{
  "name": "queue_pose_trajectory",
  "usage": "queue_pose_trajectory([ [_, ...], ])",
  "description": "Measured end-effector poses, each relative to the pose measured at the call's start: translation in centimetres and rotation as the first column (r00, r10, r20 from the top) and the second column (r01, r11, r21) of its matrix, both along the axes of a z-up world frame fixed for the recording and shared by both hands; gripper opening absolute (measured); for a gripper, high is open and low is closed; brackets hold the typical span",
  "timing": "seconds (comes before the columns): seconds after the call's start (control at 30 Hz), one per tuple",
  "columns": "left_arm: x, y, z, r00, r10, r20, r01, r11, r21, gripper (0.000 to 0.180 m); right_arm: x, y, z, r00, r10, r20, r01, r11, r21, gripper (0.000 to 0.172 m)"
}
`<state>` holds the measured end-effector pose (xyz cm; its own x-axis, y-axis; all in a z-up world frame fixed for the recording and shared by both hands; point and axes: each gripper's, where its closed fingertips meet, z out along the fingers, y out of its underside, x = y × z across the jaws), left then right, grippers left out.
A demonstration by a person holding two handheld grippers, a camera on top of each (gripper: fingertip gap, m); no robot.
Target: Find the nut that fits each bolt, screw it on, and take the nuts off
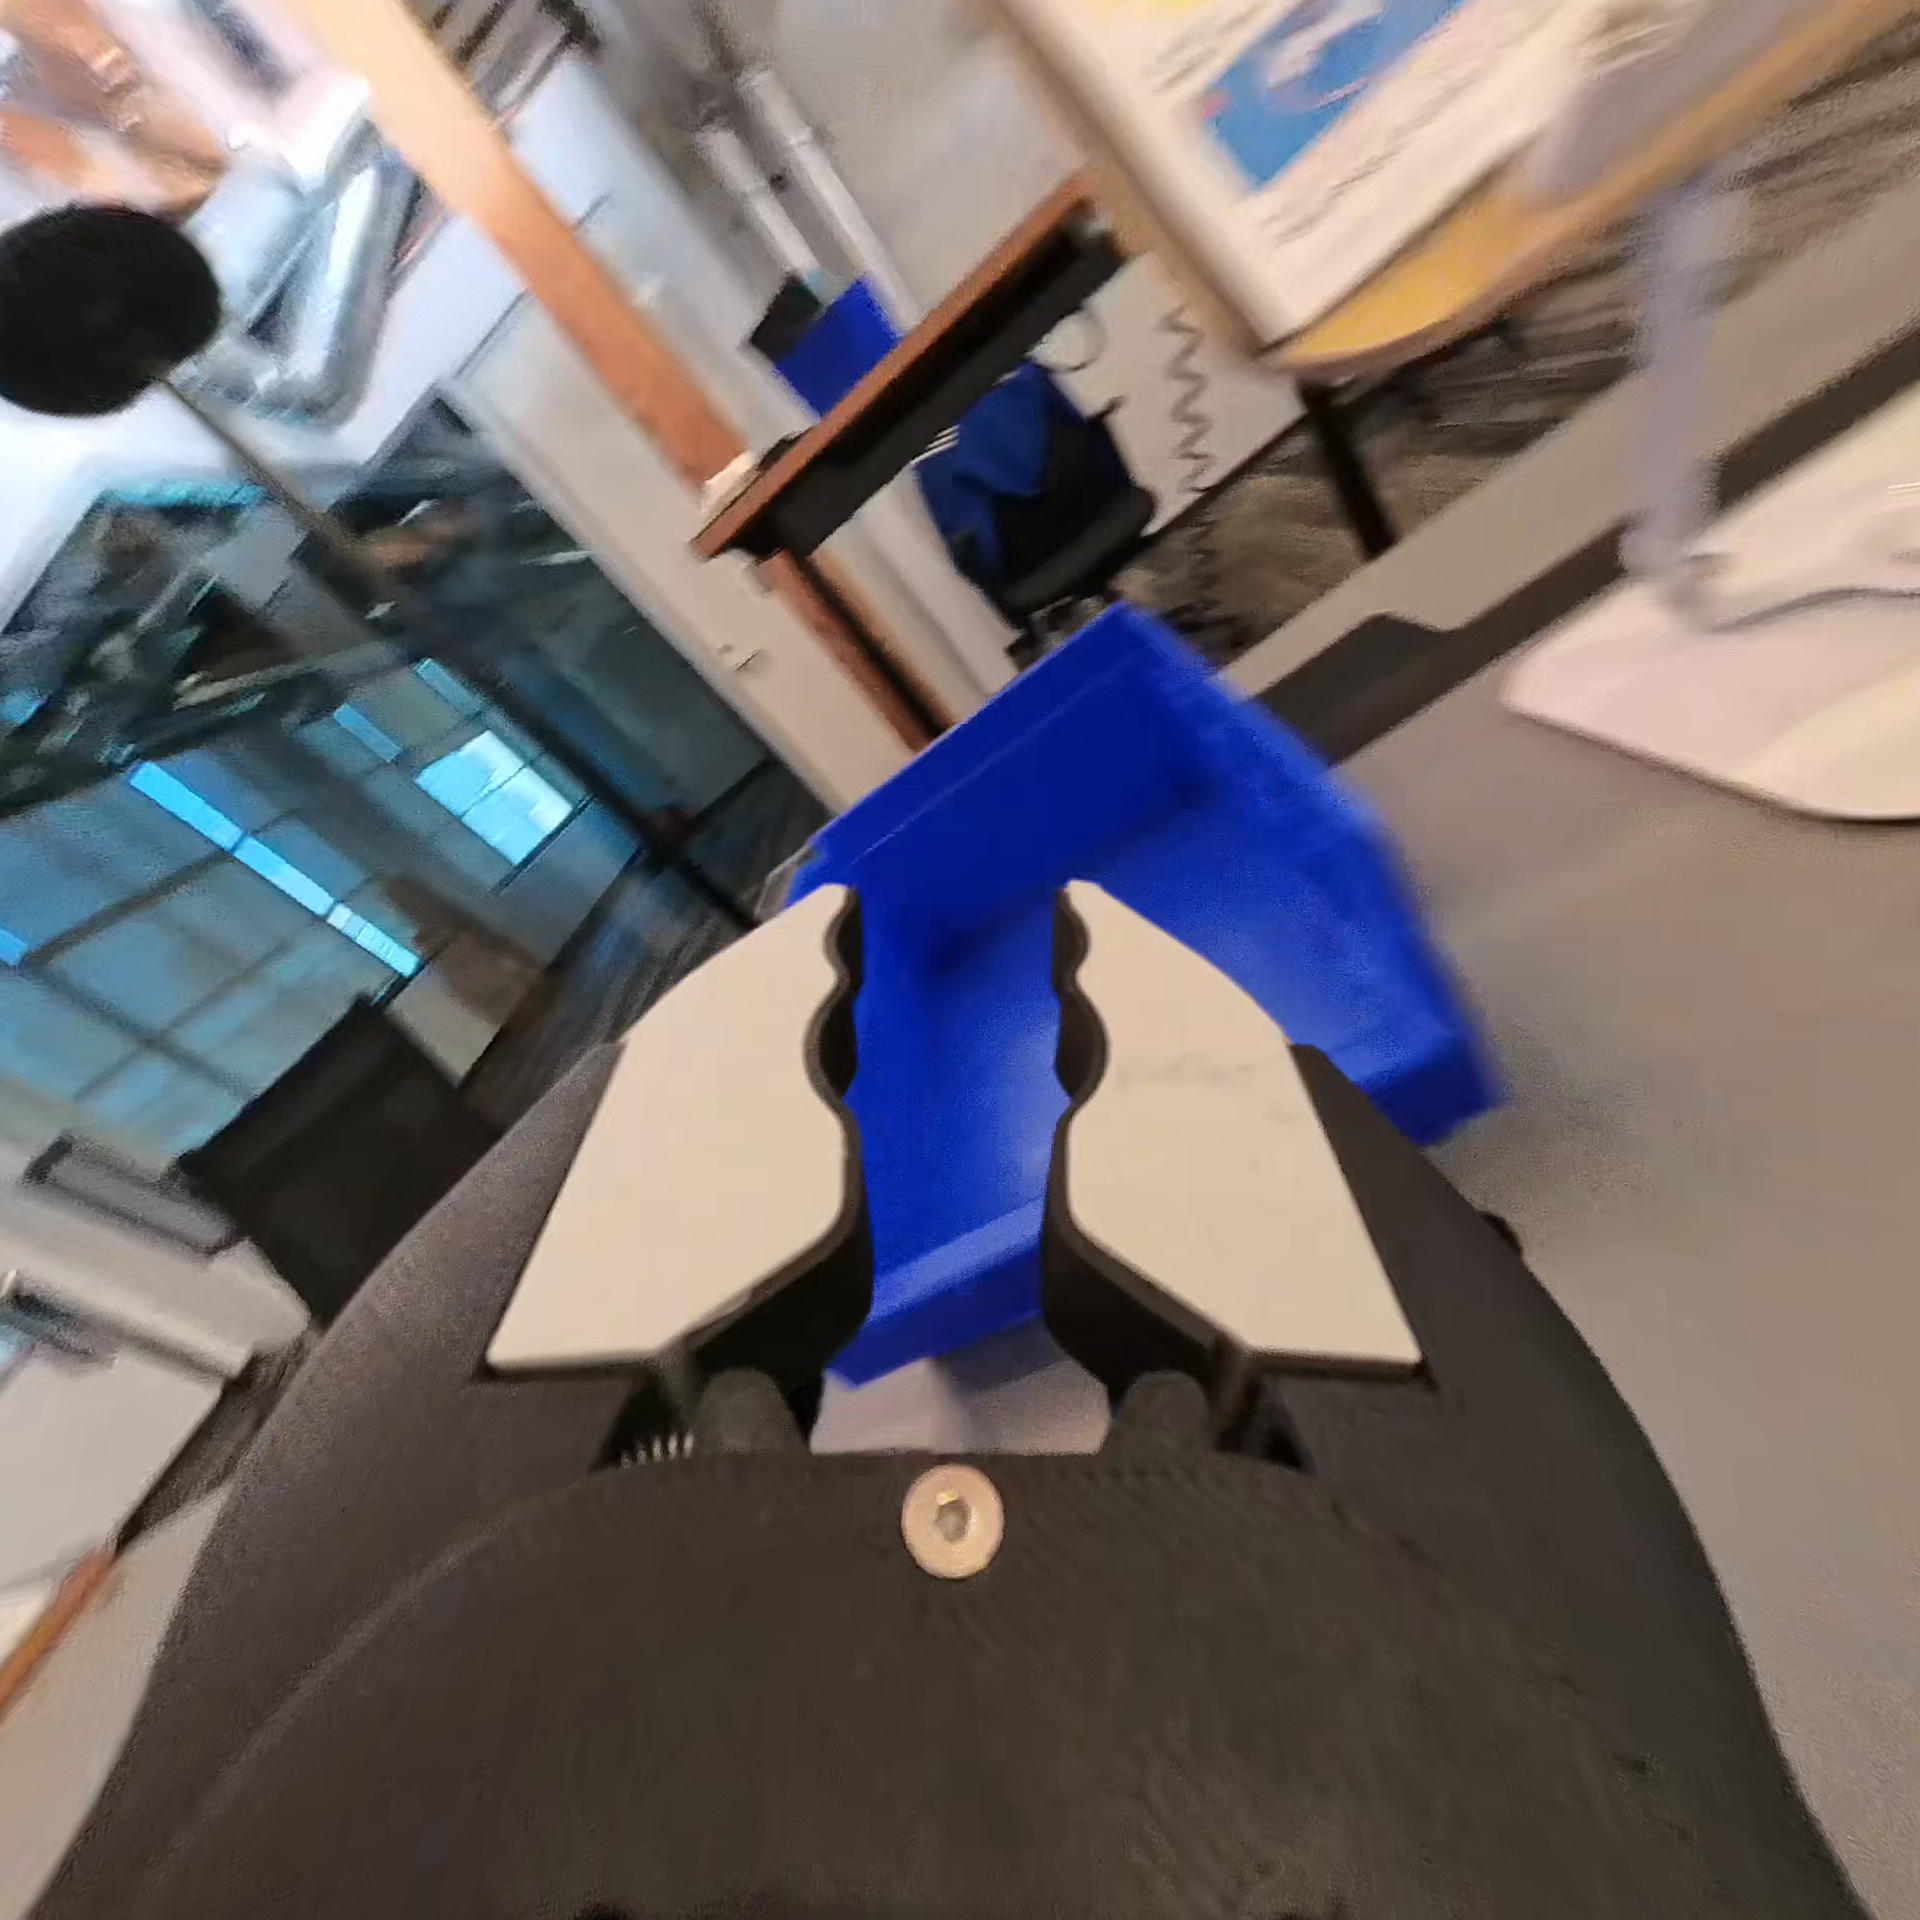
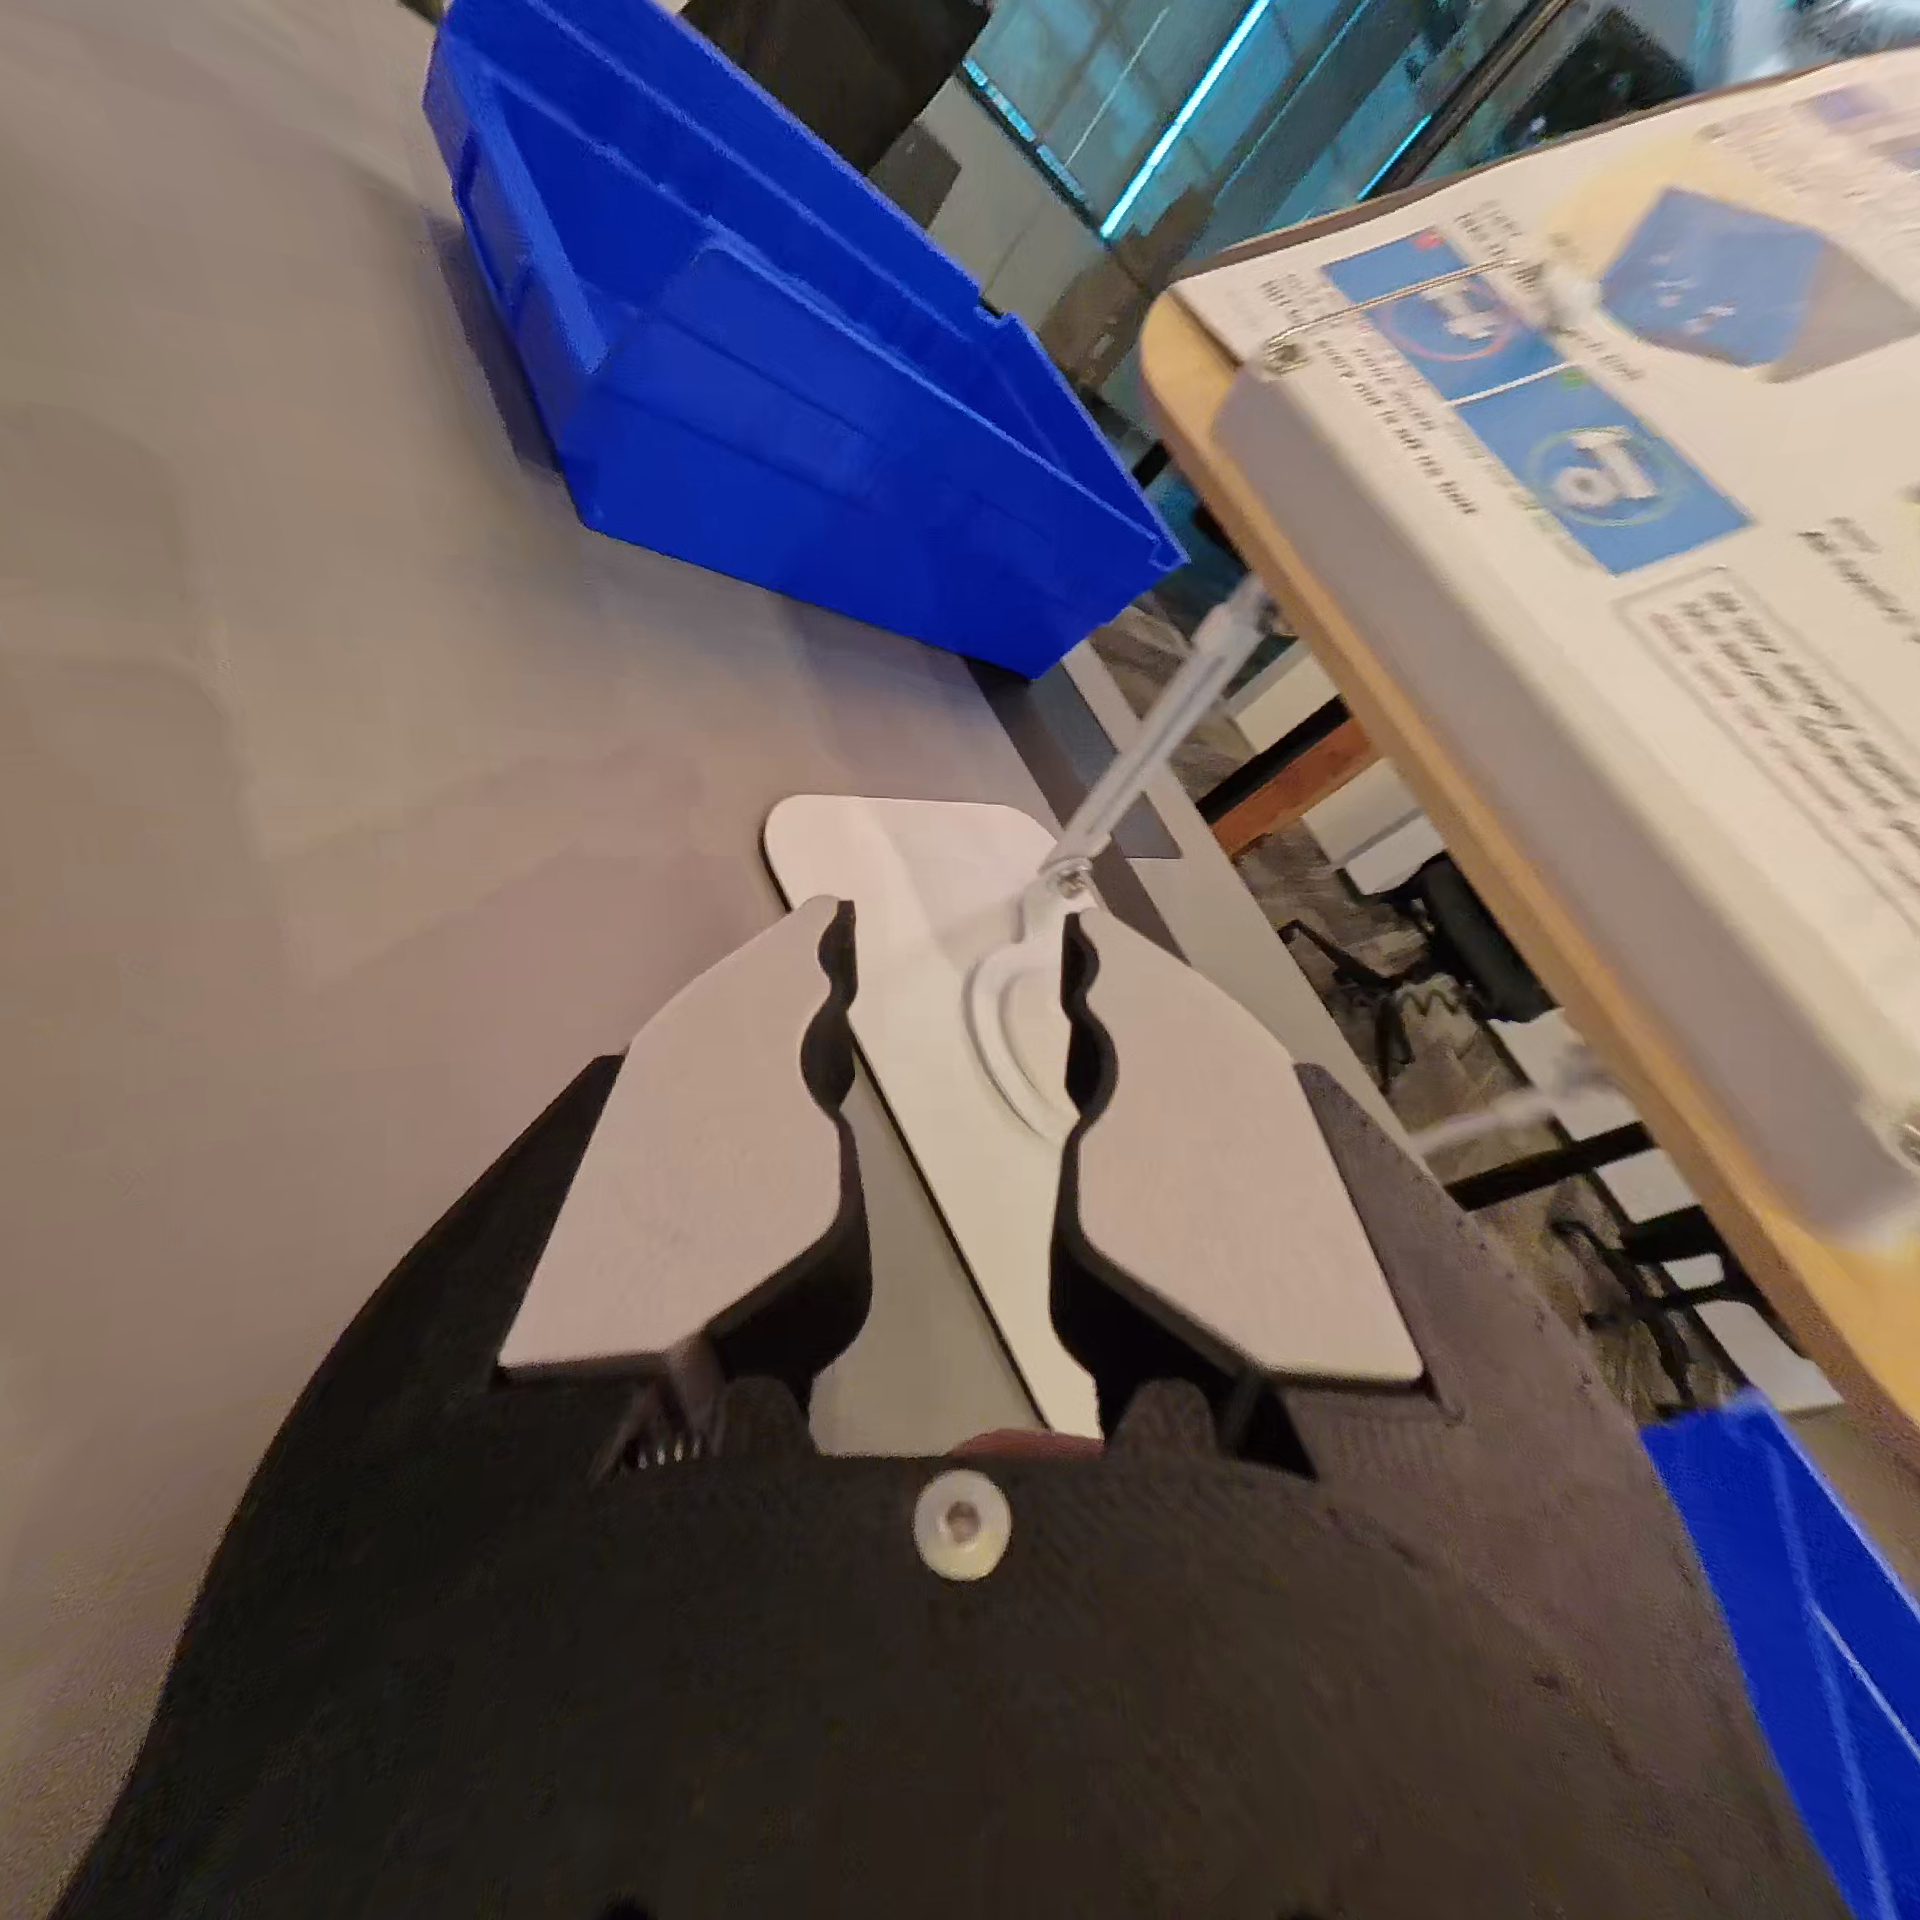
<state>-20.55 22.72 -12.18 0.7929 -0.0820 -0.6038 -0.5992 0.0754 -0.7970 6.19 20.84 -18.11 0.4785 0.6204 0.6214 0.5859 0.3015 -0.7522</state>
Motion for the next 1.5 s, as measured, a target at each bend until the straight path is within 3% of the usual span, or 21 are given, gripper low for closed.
queue_pose_trajectory([
  [0.17,-10.6,0.8,-0.9,0.965,0.175,0.195,-0.169,0.984,-0.047,0.066,4.8,-3.7,1.4,0.996,-0.074,-0.053,0.076,0.997,0.029,0.037],
  [0.27,-12.6,2.4,-2.8,0.950,0.175,0.257,-0.144,0.980,-0.137,0.085,8.6,-4.8,2.6,0.981,-0.165,-0.097,0.167,0.986,0.015,0.037],
  [0.4,-13.3,4.5,-6.3,0.935,0.185,0.303,-0.094,0.952,-0.291,0.090,14.7,-5.3,6.7,0.933,-0.309,-0.187,0.332,0.937,0.106,0.040],
  [0.57,-13.5,6.1,-8.3,0.907,0.185,0.377,-0.026,0.920,-0.390,0.072,22.7,-5.4,11.2,0.827,-0.458,-0.327,0.528,0.832,0.170,0.043],
  [0.7,-13.0,6.9,-9.3,0.887,0.150,0.437,0.080,0.882,-0.465,0.024,27.2,-5.4,12.2,0.760,-0.543,-0.356,0.625,0.762,0.172,0.042],
  [0.77,-13.0,7.1,-9.3,0.878,0.145,0.456,0.100,0.876,-0.472,0.006,29.1,-5.3,12.1,0.727,-0.586,-0.357,0.666,0.729,0.160,0.043],
  [0.93,-12.9,7.1,-9.2,0.875,0.133,0.465,0.114,0.878,-0.465,0.003,36.0,-4.9,11.5,0.603,-0.683,-0.412,0.767,0.638,0.065,0.043],
  [1.03,-12.7,6.9,-8.9,0.878,0.116,0.464,0.121,0.885,-0.449,0.003,39.9,-4.1,8.8,0.547,-0.739,-0.393,0.780,0.620,-0.080,0.046],
  [1.13,-12.5,6.4,-8.2,0.886,0.103,0.451,0.115,0.895,-0.430,0.003,42.3,-3.1,5.7,0.500,-0.801,-0.331,0.785,0.580,-0.219,0.064],
  [1.5,-11.2,4.5,-6.7,0.911,0.069,0.407,0.109,0.911,-0.398,0.003,43.2,-0.4,-0.4,0.519,-0.819,-0.246,0.708,0.573,-0.414,0.065],
])
